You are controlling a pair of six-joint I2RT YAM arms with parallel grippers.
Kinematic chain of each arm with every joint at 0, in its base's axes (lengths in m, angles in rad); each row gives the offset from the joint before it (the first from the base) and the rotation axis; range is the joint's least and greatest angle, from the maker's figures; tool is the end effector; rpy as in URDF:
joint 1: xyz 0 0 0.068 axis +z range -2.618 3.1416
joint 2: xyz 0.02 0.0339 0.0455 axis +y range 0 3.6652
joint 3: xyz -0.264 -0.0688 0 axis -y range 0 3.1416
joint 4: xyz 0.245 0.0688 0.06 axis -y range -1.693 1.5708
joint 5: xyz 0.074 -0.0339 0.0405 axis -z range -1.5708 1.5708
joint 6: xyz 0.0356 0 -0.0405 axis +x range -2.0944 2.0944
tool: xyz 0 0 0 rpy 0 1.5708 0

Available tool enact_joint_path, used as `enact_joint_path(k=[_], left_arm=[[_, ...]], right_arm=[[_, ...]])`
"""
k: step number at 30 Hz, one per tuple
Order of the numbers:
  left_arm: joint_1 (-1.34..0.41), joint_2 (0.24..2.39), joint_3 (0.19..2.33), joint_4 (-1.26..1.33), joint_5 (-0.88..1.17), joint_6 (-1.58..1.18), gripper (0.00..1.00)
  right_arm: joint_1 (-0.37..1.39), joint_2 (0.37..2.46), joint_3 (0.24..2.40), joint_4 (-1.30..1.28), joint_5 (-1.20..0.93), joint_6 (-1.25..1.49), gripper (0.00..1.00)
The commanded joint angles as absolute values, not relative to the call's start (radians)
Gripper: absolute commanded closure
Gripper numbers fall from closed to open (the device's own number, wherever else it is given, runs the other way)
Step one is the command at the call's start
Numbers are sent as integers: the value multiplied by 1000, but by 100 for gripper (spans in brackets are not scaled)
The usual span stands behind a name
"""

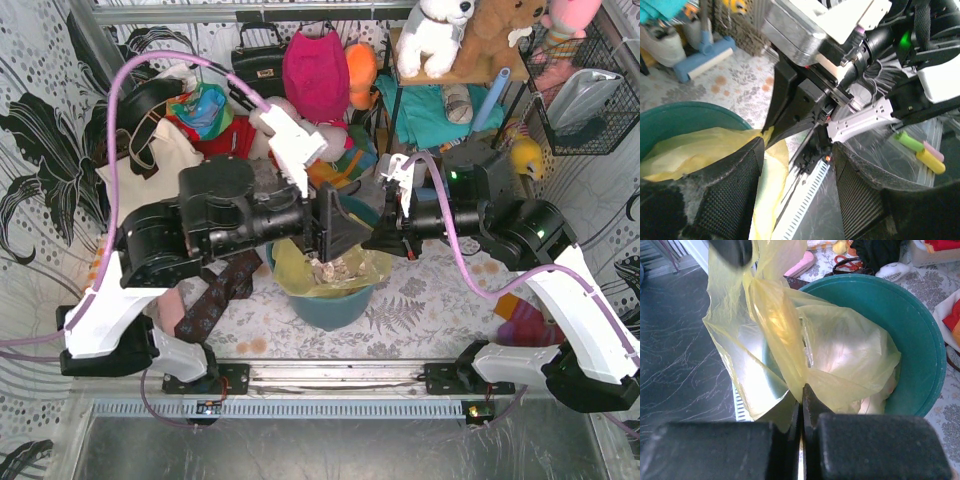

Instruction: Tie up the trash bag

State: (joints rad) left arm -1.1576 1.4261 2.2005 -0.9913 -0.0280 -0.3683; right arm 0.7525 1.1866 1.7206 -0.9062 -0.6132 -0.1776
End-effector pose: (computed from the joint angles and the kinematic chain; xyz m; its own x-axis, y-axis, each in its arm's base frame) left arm 0.0901 -0.2030 0.5654 -0.4063 0.0304 -0.9132 0.8127 0.4688 -0.3460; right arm 0.1301 0.1499 0.4971 -0.0934 -0.2854 -0.9538 -0.9822 0.1831 0.0414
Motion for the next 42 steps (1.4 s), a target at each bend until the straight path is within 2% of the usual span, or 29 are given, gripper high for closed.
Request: enact_joint_path(k=[1, 11, 15, 20, 24, 30, 33, 37, 39, 41, 42], left_arm=[[-1158, 1363, 2195, -929, -176, -337, 33], [-1158, 1434, 2195, -998, -187, -301, 35], [-1158, 1448, 2191, -1009, -183, -288, 40], [-1158, 1468, 2201, -1032, -184, -278, 52], [-1158, 1460, 2198, -1048, -185, -277, 57], [-1158, 1434, 2177, -1058, -193, -278, 60], [-1159, 1436, 2171, -1049, -174, -279, 73], [-1158, 1448, 2171, -1031, -142, -279, 84], [-1158, 1452, 2169, -1028, -125, -278, 100], [-1159, 1453, 2161, -1022, -105, -270, 100], [-1159, 1448, 2150, -1013, -90, -259, 100]], right_arm=[[758, 1174, 1746, -913, -630, -195, 100], [759, 1169, 1743, -902, -644, -196, 100], [759, 1165, 1744, -896, -649, -197, 100], [758, 1162, 1743, -885, -665, -193, 100], [758, 1160, 1741, -887, -653, -194, 100], [759, 1157, 1741, -888, -654, -189, 100], [758, 1157, 1740, -889, -655, -187, 100], [759, 1153, 1734, -885, -661, -188, 100], [758, 1151, 1732, -884, -660, -186, 100], [758, 1147, 1730, -881, -653, -184, 100], [758, 1144, 1731, -879, -646, -183, 94]])
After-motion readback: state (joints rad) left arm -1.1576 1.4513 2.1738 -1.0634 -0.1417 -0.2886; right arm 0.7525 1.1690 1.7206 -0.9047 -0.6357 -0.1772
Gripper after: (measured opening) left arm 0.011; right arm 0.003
